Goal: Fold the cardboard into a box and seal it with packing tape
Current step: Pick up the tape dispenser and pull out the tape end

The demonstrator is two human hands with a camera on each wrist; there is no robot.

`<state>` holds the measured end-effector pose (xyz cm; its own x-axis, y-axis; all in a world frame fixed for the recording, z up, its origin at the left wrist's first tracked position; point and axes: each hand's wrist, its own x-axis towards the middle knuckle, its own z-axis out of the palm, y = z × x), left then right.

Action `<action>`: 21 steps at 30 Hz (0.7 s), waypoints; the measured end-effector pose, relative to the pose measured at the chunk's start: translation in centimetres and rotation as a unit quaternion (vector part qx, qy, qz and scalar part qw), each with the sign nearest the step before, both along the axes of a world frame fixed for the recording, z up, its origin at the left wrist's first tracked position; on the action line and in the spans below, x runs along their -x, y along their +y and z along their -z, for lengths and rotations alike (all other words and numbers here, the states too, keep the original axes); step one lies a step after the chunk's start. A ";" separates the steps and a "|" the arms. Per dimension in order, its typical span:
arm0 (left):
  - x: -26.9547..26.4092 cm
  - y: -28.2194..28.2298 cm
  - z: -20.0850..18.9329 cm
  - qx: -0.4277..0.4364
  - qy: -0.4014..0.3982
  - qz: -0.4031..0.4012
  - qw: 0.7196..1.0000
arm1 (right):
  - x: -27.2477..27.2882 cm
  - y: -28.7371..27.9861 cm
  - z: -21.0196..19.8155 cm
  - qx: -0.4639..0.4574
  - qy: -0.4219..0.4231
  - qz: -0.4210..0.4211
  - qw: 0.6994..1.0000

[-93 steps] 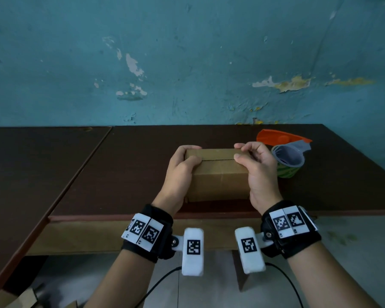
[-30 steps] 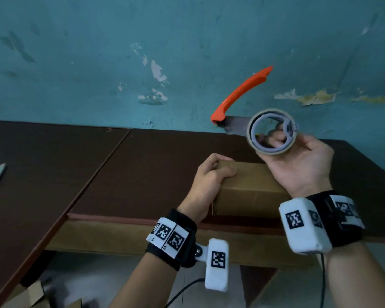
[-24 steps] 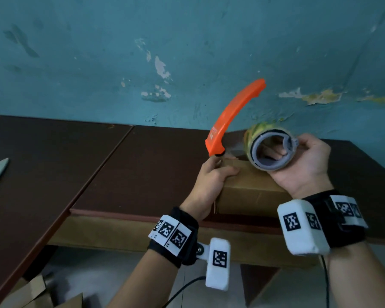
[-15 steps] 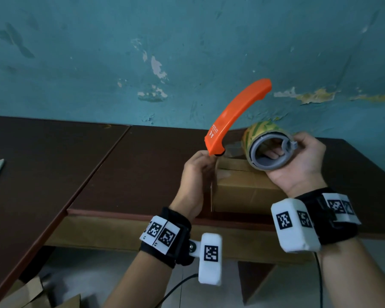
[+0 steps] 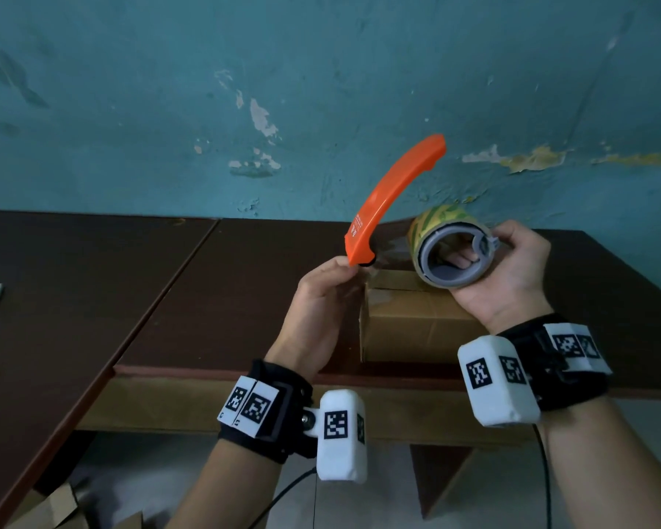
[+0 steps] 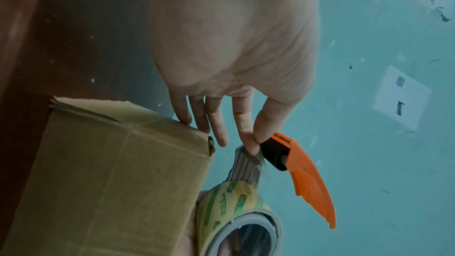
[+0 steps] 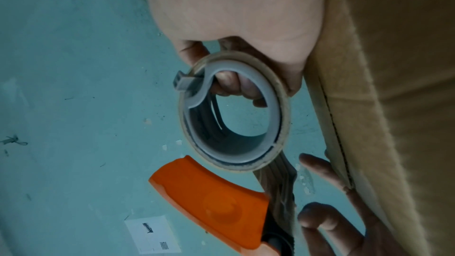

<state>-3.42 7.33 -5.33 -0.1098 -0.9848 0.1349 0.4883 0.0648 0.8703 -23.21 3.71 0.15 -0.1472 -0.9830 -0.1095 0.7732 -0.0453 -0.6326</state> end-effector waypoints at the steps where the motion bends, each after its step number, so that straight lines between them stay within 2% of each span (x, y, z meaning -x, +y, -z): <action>1: 0.0 -0.1 0.0 -0.007 0.007 0.004 1.000 | 0.0 -0.1 0.1 0.015 0.002 -0.017 1.000; 6: -0.4 -0.3 0.3 -0.069 0.014 -0.028 0.997 | -0.4 0.0 0.0 0.054 0.084 -0.087 0.991; 9: -1.1 -0.3 0.8 -0.098 -0.048 -0.061 0.992 | -0.9 0.3 -0.2 0.071 0.105 -0.101 0.987; 13: -1.6 0.0 1.0 -0.098 -0.123 -0.071 0.985 | -1.2 0.7 -0.4 0.089 0.115 -0.107 0.984; 21: -2.6 0.8 1.1 -0.091 -0.148 -0.060 0.983 | -1.5 0.7 0.0 0.076 0.136 -0.114 0.981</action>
